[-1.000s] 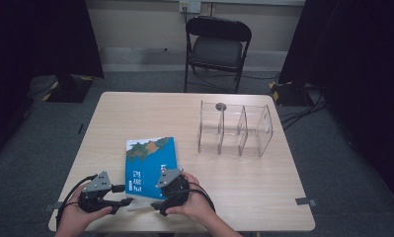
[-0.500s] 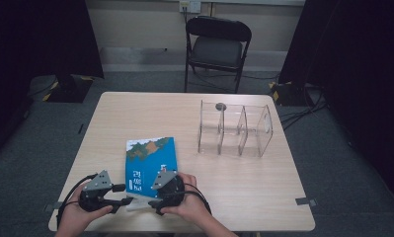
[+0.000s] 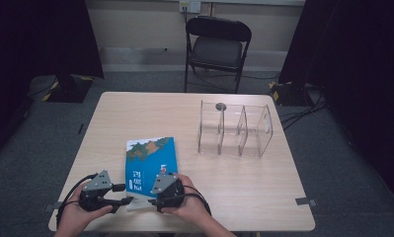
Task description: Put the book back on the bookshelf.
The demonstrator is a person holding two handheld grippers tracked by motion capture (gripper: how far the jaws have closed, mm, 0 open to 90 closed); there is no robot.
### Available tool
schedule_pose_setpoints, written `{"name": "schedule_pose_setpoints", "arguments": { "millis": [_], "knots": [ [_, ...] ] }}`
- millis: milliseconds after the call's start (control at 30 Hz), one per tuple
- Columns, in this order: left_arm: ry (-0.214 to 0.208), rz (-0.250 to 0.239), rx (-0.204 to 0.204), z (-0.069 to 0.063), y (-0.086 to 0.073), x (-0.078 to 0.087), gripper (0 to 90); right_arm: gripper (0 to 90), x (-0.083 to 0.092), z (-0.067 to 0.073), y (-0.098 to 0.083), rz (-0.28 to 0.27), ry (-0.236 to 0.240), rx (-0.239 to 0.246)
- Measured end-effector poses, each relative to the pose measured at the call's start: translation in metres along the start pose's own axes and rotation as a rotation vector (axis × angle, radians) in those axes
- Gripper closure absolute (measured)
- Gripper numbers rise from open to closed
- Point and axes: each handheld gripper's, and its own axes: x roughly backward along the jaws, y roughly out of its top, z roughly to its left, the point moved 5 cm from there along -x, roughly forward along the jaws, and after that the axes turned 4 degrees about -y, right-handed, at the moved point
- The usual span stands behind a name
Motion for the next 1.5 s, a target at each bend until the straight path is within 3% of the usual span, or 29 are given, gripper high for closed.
{"name": "schedule_pose_setpoints", "arguments": {
  "millis": [100, 200, 333, 367, 400, 433, 567, 633, 767, 800, 867, 900, 933, 967, 1033, 1200, 1500],
  "knots": [
    [0.003, 0.014, -0.005, 0.0, -0.002, -0.002, 44.4, 47.1, 0.003, 0.0, 0.001, -0.008, 0.017, -0.007],
    [0.022, -0.008, -0.009, -0.001, -0.002, 0.0, 39.6, 59.7, 0.007, 0.001, 0.003, -0.017, 0.024, -0.022],
    [0.03, 0.0, -0.025, 0.002, -0.005, 0.004, 36.5, 67.3, 0.011, 0.001, 0.006, -0.001, 0.011, -0.023],
    [0.025, -0.01, -0.004, 0.0, -0.007, 0.004, 34.8, 68.3, 0.011, 0.001, 0.007, -0.002, 0.009, -0.02],
    [0.031, 0.002, -0.025, 0.002, -0.009, 0.005, 33.7, 68.9, 0.012, 0.001, 0.007, -0.001, 0.01, -0.031],
    [0.026, -0.007, -0.008, 0.001, -0.01, 0.005, 31.8, 69.5, 0.012, 0.0, 0.007, 0.001, 0.013, -0.039],
    [0.029, 0.007, -0.02, 0.004, -0.015, 0.007, 28.2, 71.7, 0.015, -0.001, 0.008, -0.005, 0.007, -0.044],
    [0.013, 0.005, -0.003, 0.003, -0.016, 0.007, 27.4, 72.3, 0.015, -0.002, 0.008, -0.002, 0.014, -0.06],
    [0.024, 0.021, -0.017, 0.005, -0.02, 0.006, 26.2, 73.0, 0.017, -0.005, 0.01, 0.011, 0.034, -0.082],
    [0.017, 0.013, 0.008, 0.004, -0.022, 0.006, 25.3, 73.1, 0.018, -0.006, 0.012, 0.01, 0.037, -0.099],
    [0.014, 0.022, 0.004, 0.005, -0.023, 0.007, 23.5, 73.3, 0.019, -0.008, 0.012, 0.013, 0.044, -0.11],
    [0.018, 0.005, 0.027, 0.005, -0.024, 0.007, 22.5, 73.5, 0.02, -0.01, 0.015, 0.017, 0.046, -0.109],
    [0.025, 0.022, -0.006, 0.007, -0.025, 0.009, 21.6, 73.5, 0.02, -0.011, 0.016, 0.019, 0.051, -0.114],
    [0.016, 0.01, 0.017, 0.006, -0.025, 0.009, 21.0, 73.6, 0.021, -0.012, 0.017, 0.023, 0.053, -0.115],
    [0.01, 0.008, 0.024, 0.005, -0.025, 0.007, 20.9, 73.7, 0.024, -0.013, 0.019, 0.026, 0.053, -0.131],
    [0.006, 0.031, 0.016, 0.006, -0.027, 0.004, 20.8, 74.0, 0.026, -0.017, 0.024, 0.021, 0.064, -0.143],
    [0.002, 0.007, 0.032, 0.007, -0.028, 0.006, 18.9, 74.6, 0.036, -0.032, 0.041, 0.04, 0.092, -0.199]
  ]
}}
